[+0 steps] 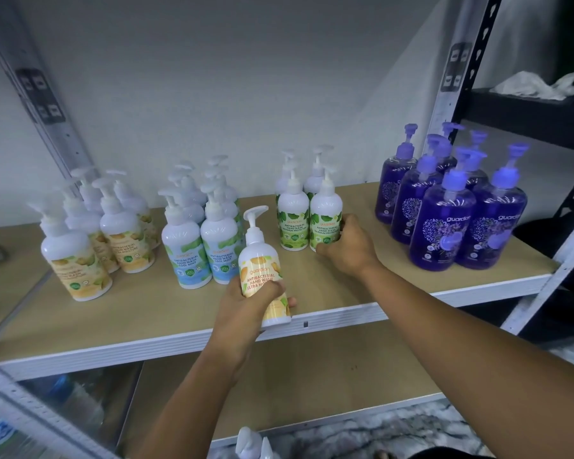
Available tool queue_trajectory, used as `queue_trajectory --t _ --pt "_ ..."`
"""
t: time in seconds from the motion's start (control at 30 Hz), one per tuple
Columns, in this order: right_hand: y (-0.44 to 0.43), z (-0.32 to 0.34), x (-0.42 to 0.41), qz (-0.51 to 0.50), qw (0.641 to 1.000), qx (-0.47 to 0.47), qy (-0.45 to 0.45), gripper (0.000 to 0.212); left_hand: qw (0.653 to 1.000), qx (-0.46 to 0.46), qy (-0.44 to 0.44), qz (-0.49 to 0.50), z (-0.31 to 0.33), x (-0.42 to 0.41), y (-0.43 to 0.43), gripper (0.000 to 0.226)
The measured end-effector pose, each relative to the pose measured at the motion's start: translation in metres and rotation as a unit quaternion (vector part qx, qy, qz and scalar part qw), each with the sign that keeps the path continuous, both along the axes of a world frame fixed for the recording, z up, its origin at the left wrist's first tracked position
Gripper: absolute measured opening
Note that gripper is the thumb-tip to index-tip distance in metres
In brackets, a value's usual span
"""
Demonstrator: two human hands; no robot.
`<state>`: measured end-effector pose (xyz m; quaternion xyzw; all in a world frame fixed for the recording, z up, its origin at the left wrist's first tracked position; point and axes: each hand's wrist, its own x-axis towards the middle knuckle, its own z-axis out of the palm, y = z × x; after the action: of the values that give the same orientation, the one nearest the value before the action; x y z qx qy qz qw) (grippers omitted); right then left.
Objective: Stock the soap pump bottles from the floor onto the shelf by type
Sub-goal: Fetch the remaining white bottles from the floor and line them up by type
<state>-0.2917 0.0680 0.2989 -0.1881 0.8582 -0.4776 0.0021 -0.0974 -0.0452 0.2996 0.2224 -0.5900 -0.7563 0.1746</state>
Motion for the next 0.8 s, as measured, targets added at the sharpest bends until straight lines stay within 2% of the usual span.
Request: queue_trajectory --t 0.57,0.8 --pt "-0.011 0.002 -0.013 -0.013 1.0 0.004 -0.014 0.054 1.0 0.002 -0.003 0.001 0.002 0.0 0.0 0.034" --pt "-0.008 0.006 -0.011 -0.012 0.999 0.025 -0.019 0.059 1.0 -0.008 0.003 0.004 0.002 0.006 0.003 0.031"
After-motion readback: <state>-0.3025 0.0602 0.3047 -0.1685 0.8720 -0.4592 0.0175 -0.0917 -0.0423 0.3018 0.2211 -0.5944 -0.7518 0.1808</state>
